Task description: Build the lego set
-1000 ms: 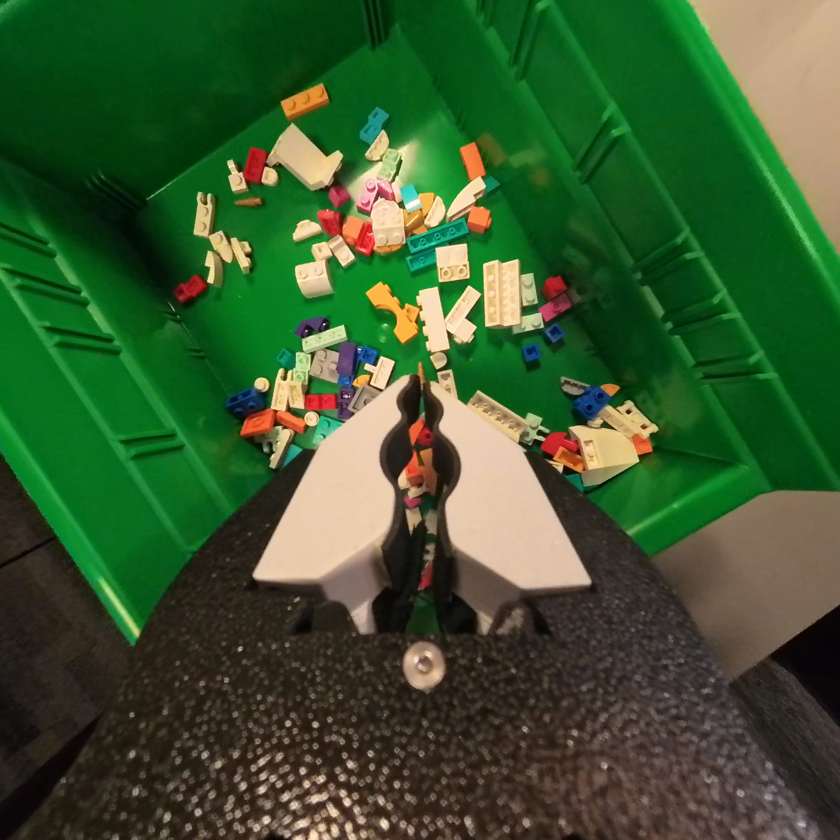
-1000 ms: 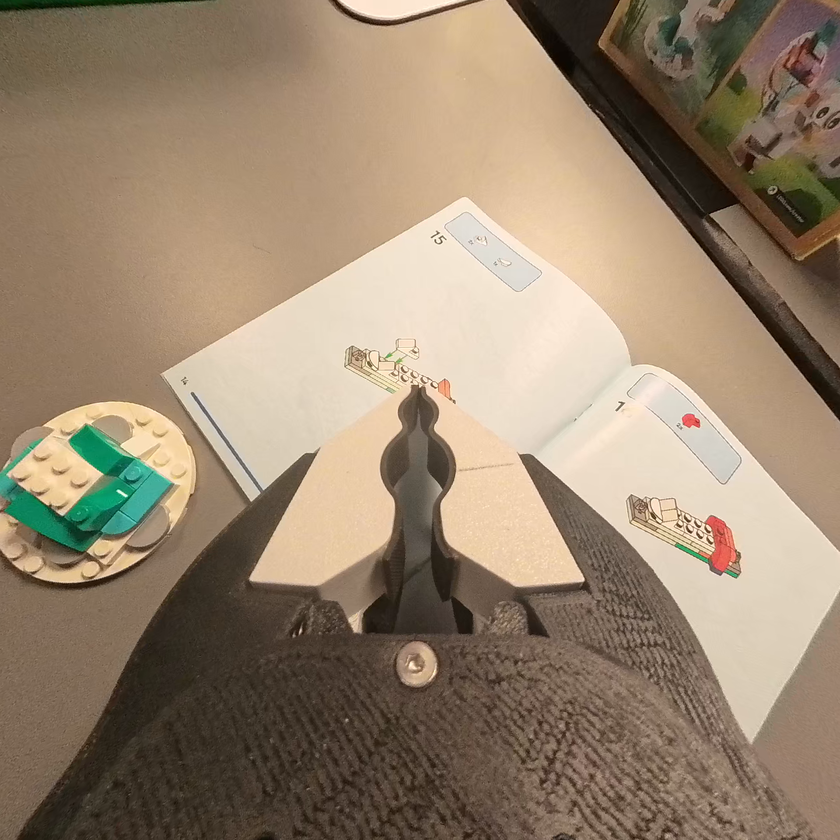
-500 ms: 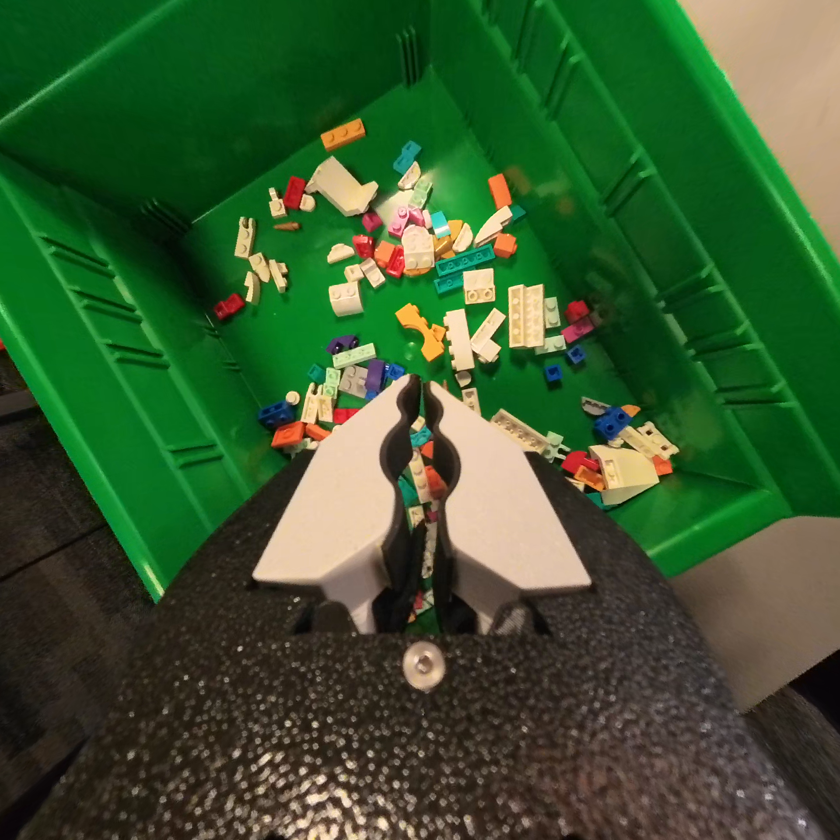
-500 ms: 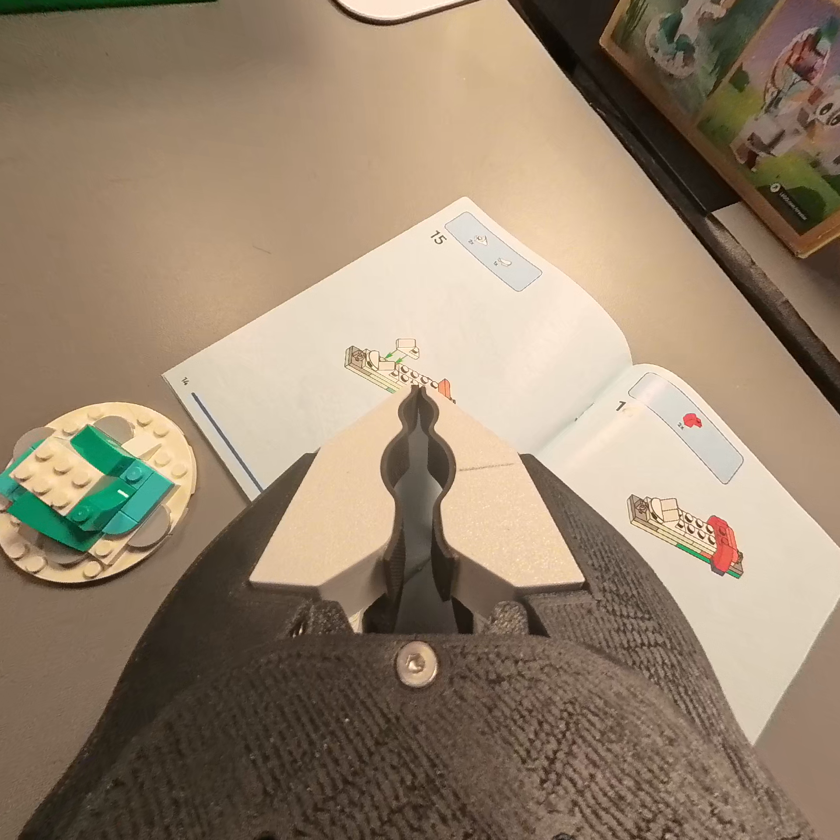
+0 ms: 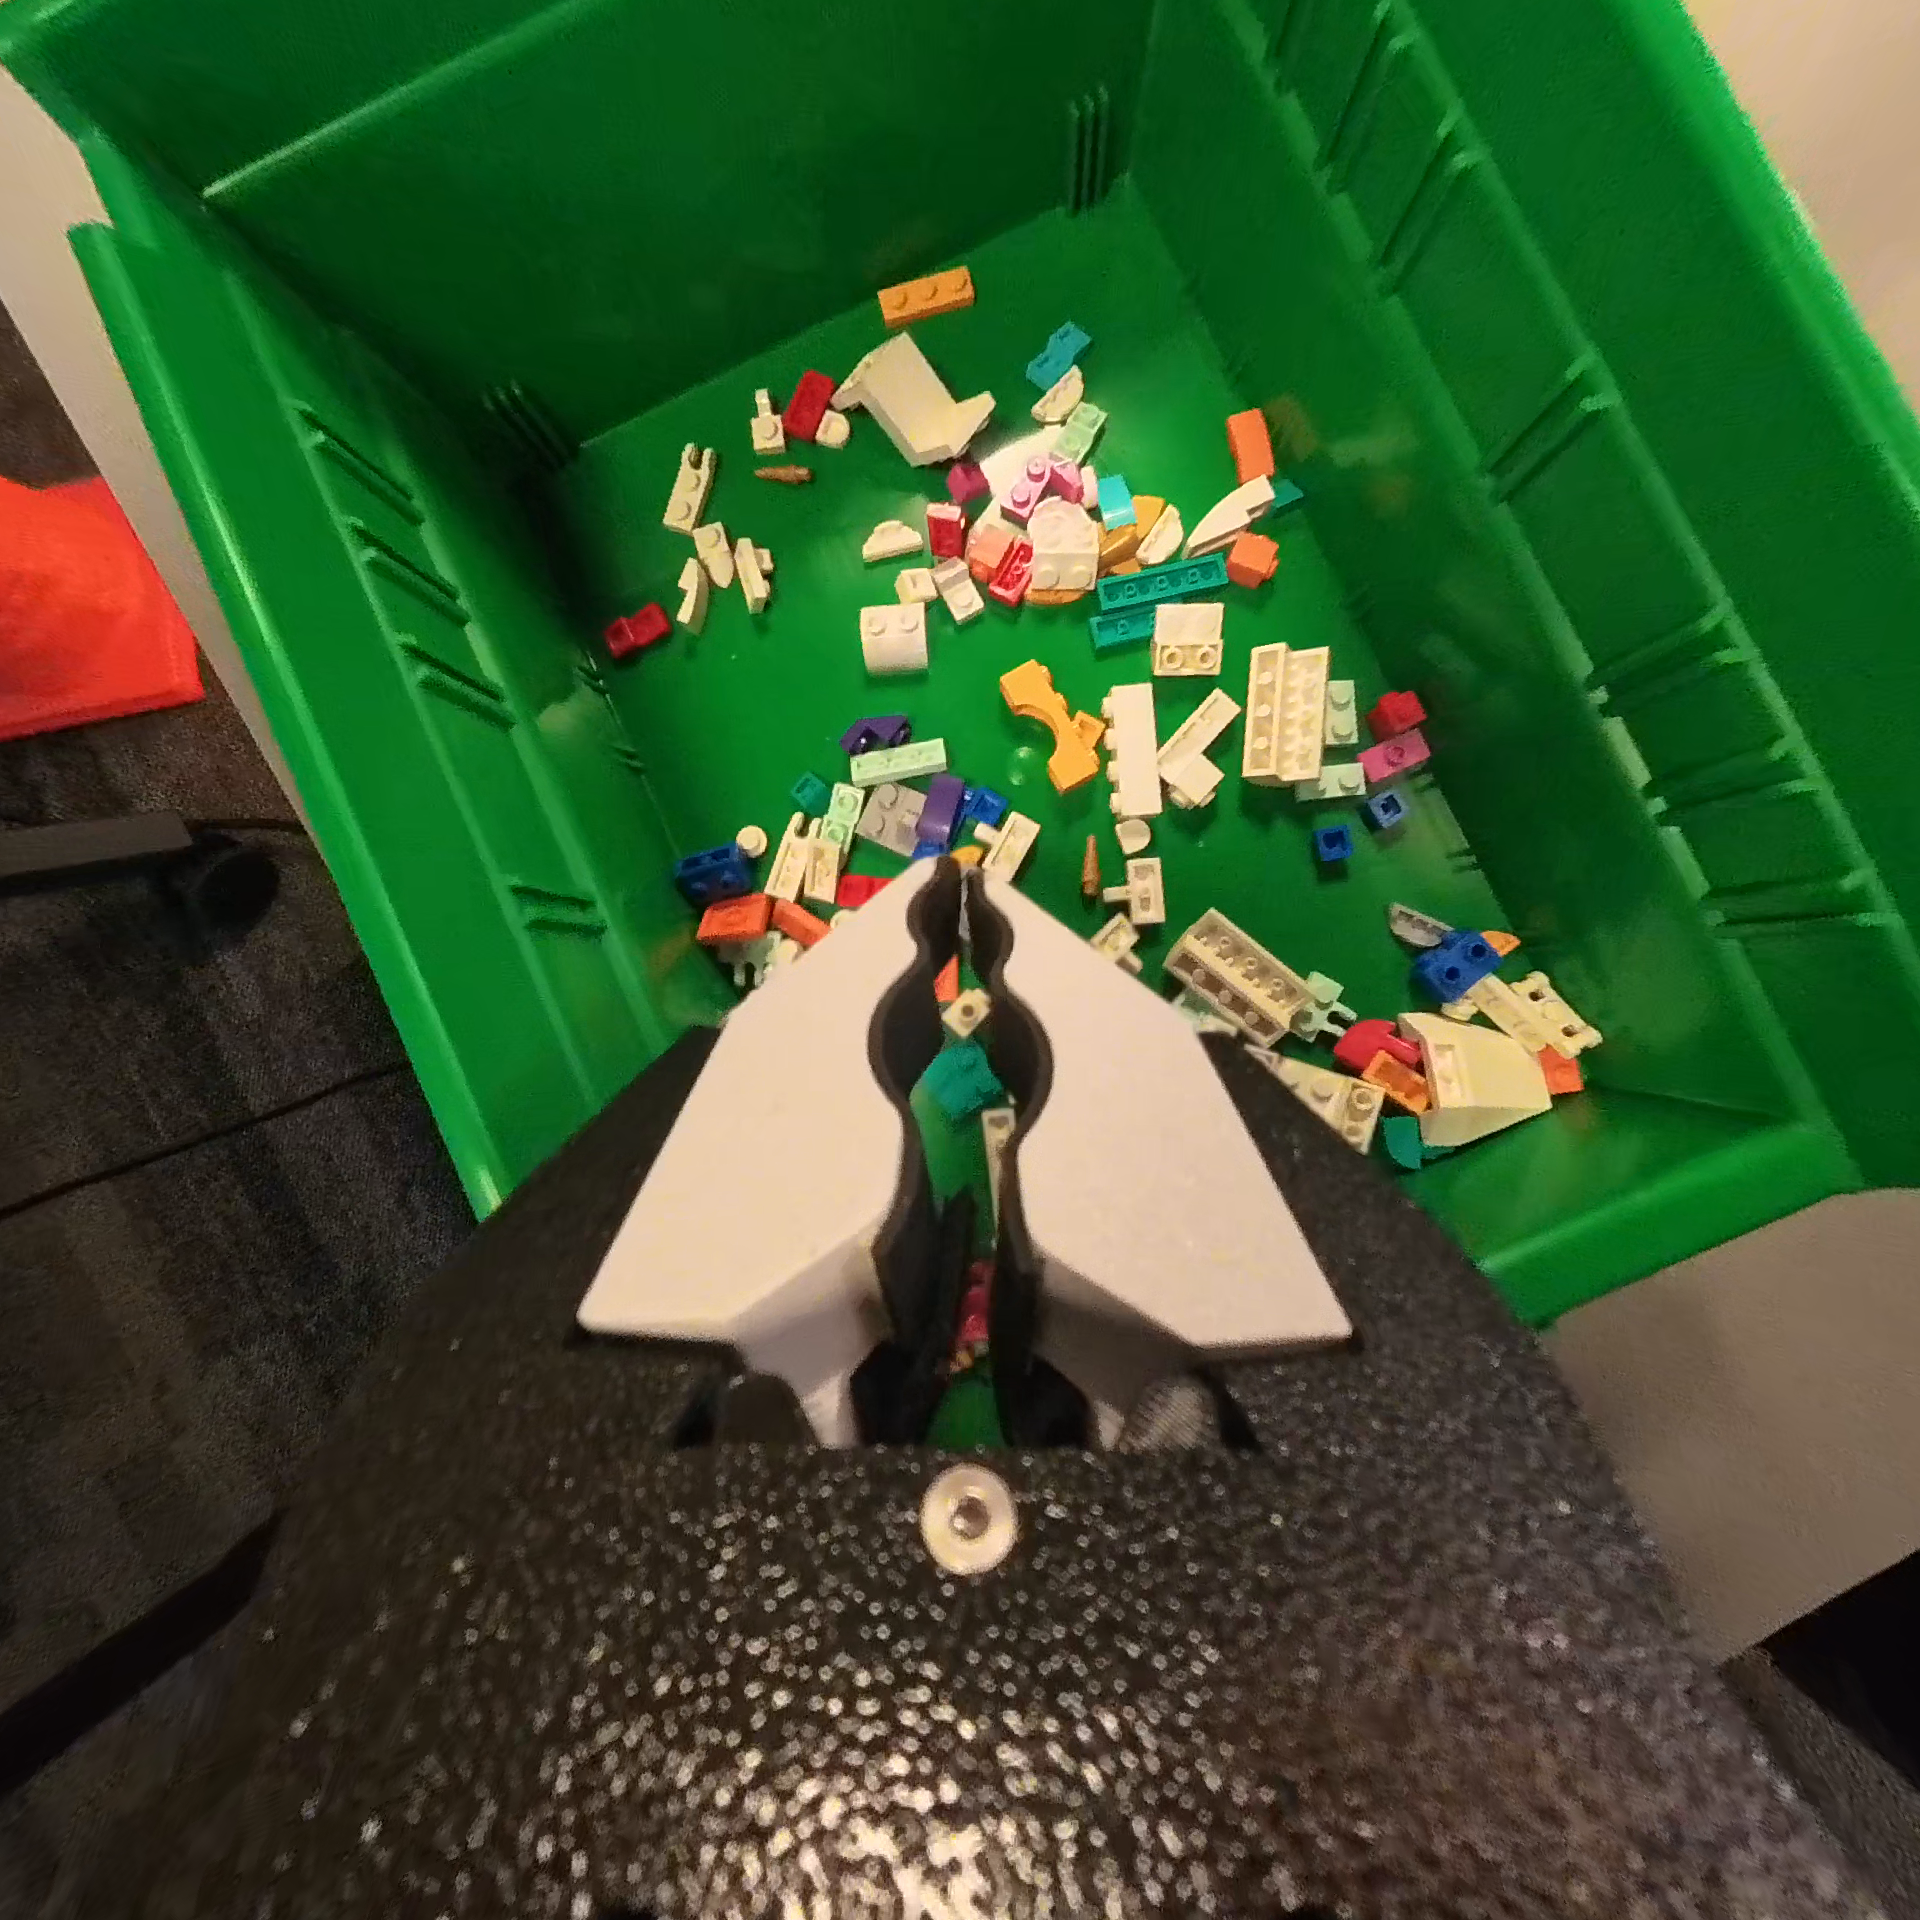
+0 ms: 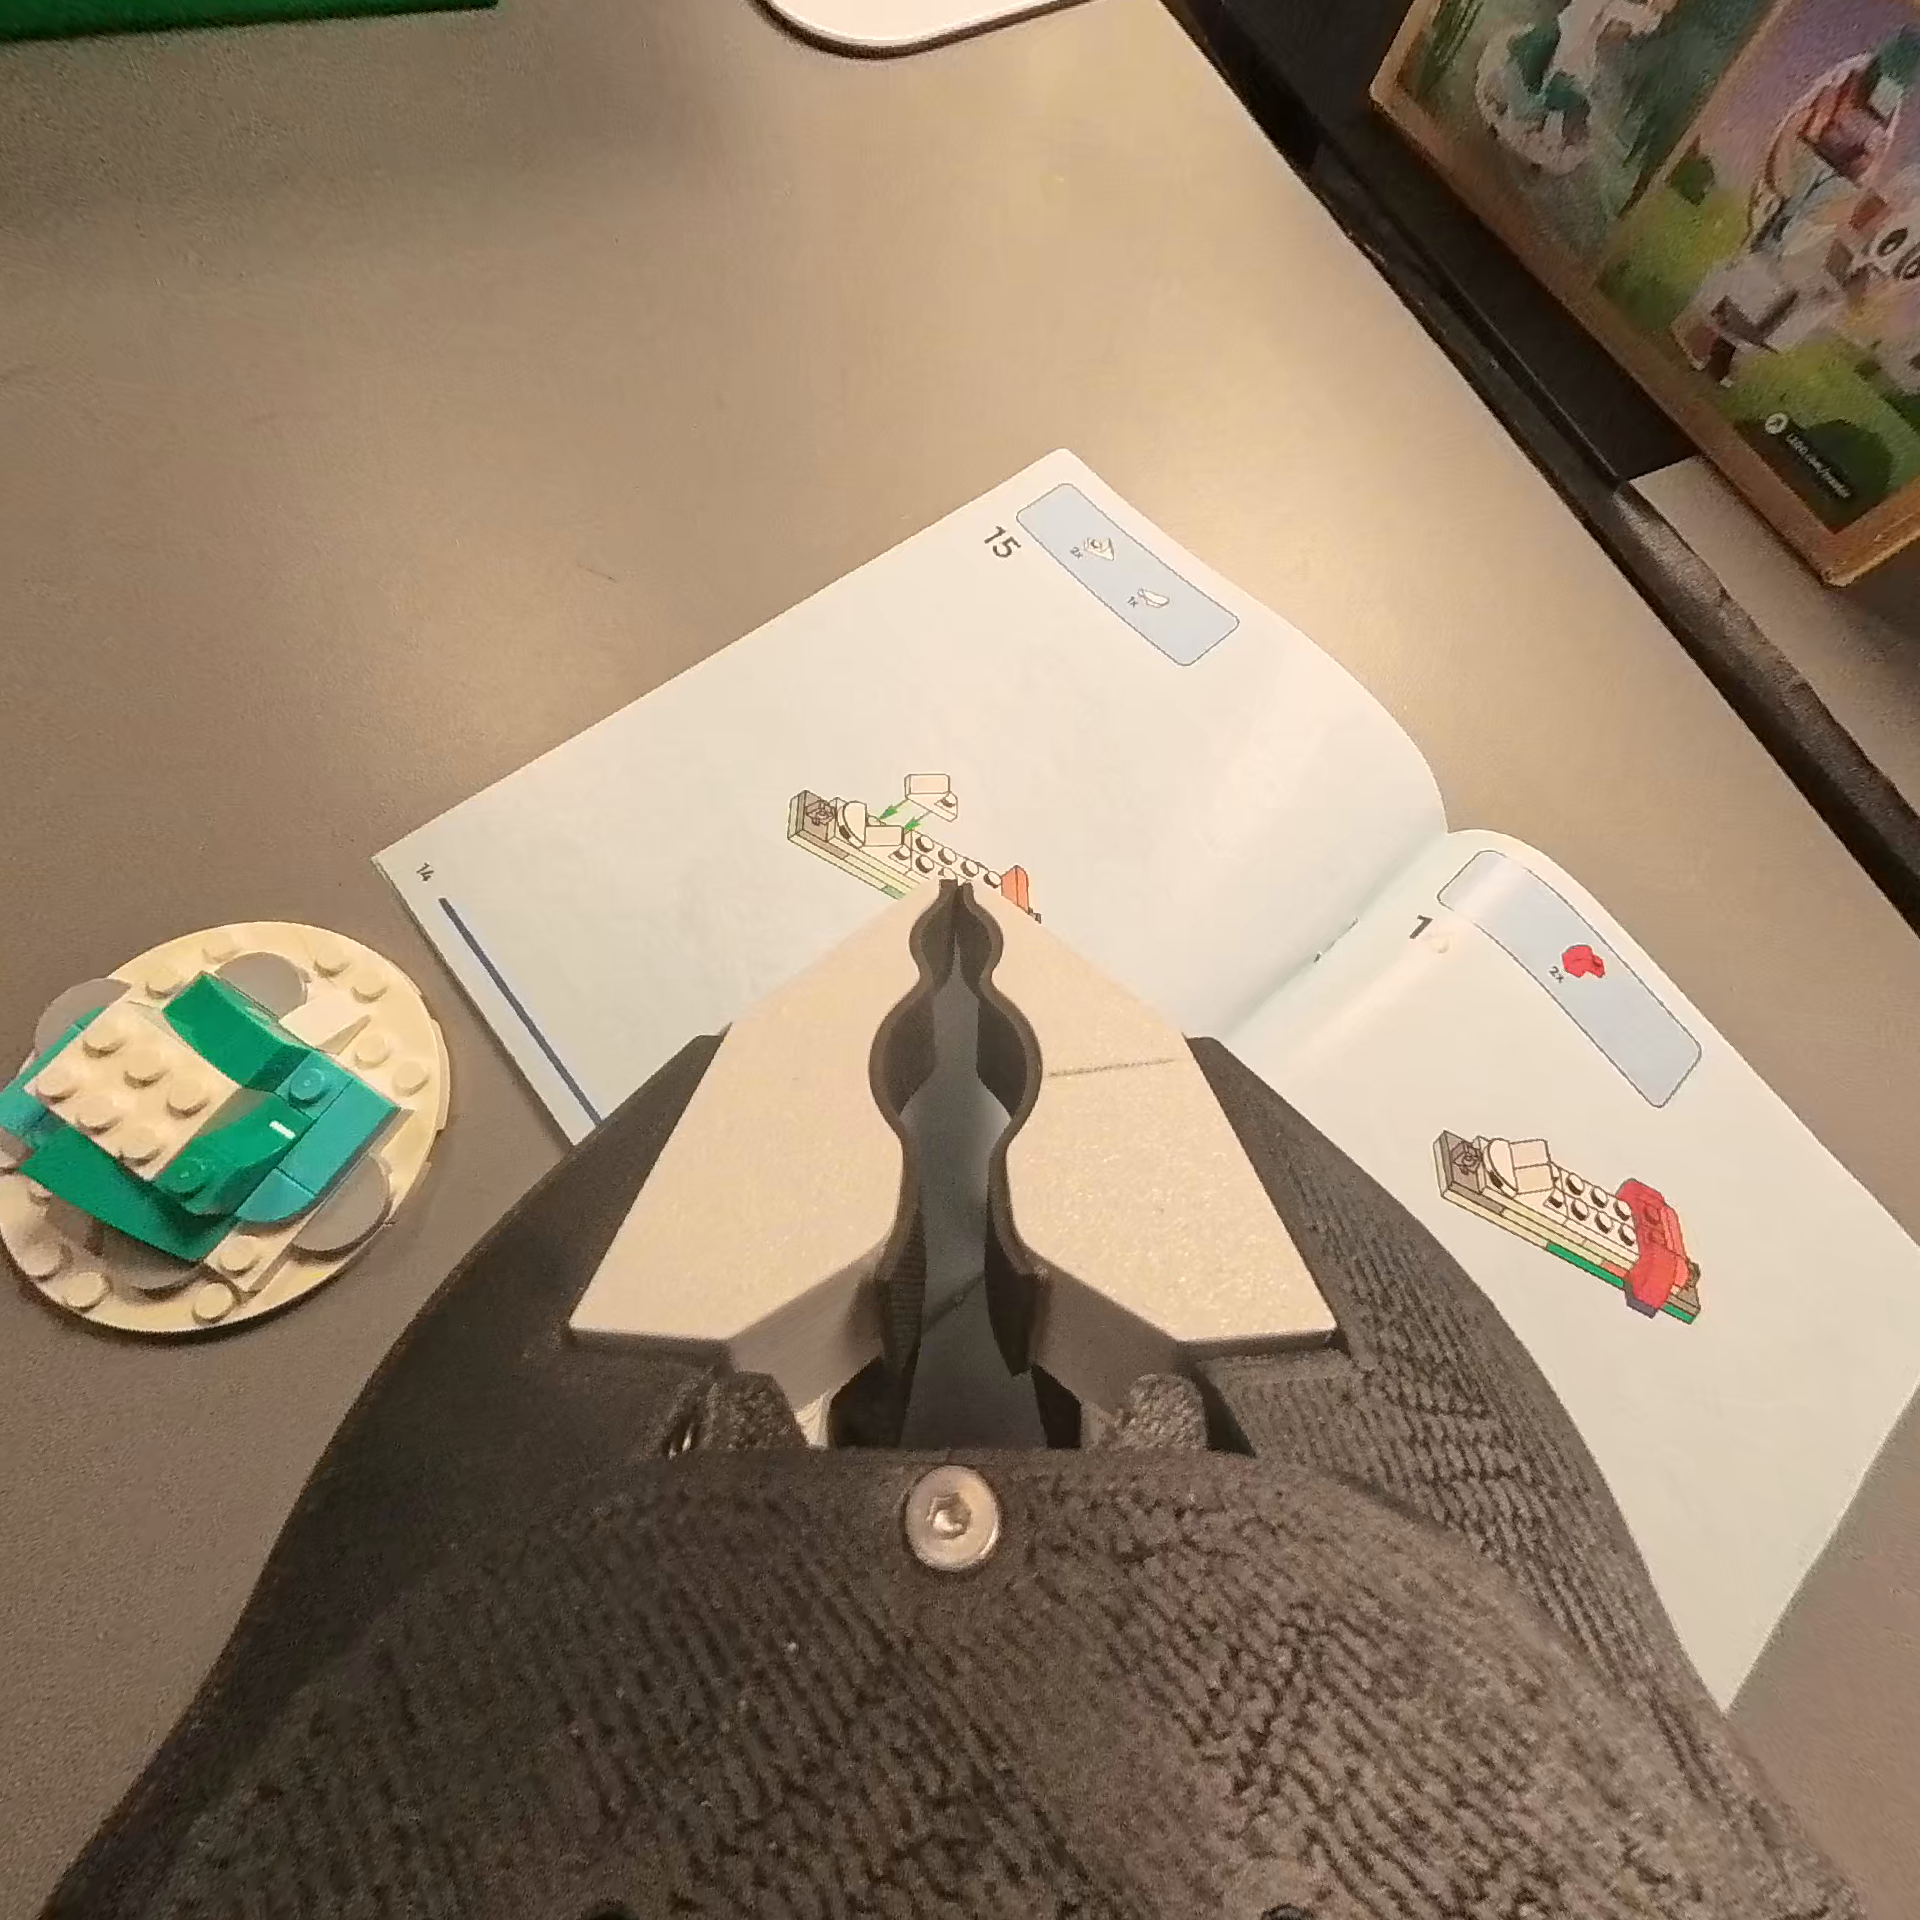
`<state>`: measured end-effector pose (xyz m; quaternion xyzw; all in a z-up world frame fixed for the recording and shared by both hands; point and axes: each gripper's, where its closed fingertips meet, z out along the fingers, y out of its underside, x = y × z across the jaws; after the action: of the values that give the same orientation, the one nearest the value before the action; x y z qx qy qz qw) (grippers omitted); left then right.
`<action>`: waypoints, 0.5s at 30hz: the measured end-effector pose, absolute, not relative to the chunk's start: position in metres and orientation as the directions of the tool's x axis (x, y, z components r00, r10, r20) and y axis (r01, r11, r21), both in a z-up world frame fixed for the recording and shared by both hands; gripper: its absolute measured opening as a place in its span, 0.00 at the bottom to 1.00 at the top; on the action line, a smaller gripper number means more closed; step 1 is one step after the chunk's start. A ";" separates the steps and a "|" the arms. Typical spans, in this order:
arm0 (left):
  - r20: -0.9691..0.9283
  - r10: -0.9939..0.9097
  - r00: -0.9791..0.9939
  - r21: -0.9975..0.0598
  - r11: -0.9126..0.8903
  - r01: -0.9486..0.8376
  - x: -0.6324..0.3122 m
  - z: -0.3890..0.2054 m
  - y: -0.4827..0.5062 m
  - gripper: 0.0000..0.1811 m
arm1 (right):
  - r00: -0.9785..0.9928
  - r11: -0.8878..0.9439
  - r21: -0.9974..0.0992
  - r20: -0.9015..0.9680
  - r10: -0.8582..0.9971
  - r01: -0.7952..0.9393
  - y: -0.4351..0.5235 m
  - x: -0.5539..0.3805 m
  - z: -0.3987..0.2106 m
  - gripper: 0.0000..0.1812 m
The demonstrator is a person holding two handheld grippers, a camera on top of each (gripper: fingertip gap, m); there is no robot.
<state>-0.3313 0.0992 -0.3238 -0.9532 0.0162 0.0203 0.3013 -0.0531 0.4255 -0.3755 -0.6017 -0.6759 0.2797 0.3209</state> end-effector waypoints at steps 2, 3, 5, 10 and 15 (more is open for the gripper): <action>-0.056 -0.009 0.998 -0.569 -0.821 -0.039 -0.334 -0.324 0.096 0.00 | -0.070 0.119 -0.764 0.097 0.993 0.634 0.426 -0.053 -0.376 0.00; -0.054 -0.003 0.999 -0.570 -0.821 -0.033 -0.335 -0.324 0.094 0.00 | -0.070 0.119 -0.764 0.097 0.993 0.634 0.425 -0.053 -0.376 0.00; -0.047 0.009 0.999 -0.578 -0.816 -0.020 -0.336 -0.323 0.091 0.00 | -0.070 0.119 -0.764 0.097 0.993 0.634 0.426 -0.053 -0.376 0.00; -0.045 0.017 0.999 -0.573 -0.820 -0.011 -0.336 -0.325 0.085 0.00 | -0.070 0.115 -0.765 0.092 0.993 0.634 0.426 -0.053 -0.376 0.00; -0.039 0.022 0.999 -0.571 -0.821 -0.004 -0.336 -0.327 0.082 0.00 | -0.070 0.116 -0.764 0.093 0.993 0.634 0.426 -0.053 -0.376 0.00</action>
<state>-0.3356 0.0824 -0.3273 -0.9539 -0.0047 0.0220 0.2994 -0.0532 0.4256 -0.3755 -0.6025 -0.6752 0.2808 0.3197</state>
